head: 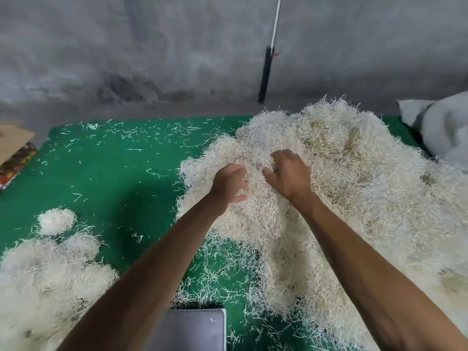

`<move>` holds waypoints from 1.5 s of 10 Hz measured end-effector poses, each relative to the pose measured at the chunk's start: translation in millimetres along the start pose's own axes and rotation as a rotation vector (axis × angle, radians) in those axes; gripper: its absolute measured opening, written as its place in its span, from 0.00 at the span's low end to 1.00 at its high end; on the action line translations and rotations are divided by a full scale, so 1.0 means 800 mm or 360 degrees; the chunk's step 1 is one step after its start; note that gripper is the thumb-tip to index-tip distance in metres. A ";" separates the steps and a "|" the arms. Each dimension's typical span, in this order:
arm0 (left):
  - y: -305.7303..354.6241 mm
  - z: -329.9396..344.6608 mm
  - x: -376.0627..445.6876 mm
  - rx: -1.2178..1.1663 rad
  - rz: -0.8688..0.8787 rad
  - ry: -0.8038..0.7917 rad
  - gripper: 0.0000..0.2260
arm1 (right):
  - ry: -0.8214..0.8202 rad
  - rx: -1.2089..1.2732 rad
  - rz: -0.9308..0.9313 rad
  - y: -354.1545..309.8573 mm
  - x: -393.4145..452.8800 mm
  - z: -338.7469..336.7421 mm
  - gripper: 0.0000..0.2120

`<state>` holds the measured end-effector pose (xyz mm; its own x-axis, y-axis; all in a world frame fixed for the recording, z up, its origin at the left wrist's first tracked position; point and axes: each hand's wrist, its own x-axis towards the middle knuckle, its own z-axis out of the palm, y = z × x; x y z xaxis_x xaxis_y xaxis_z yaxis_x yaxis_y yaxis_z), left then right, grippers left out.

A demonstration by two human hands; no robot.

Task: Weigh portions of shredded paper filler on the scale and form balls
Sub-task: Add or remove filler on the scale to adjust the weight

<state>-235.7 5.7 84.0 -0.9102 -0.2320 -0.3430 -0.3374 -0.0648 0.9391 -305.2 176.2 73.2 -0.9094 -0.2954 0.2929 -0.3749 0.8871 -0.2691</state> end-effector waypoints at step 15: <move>-0.239 -0.246 -0.342 -0.0102 -0.0861 0.0375 0.25 | -0.0827 0.0371 0.0108 -0.195 -0.395 0.049 0.30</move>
<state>125.4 -109.5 2.3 -0.5326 -0.3582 -0.7668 -0.7168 -0.2907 0.6337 33.5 117.2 -13.6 -0.8800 -0.4280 -0.2058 -0.2887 0.8261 -0.4839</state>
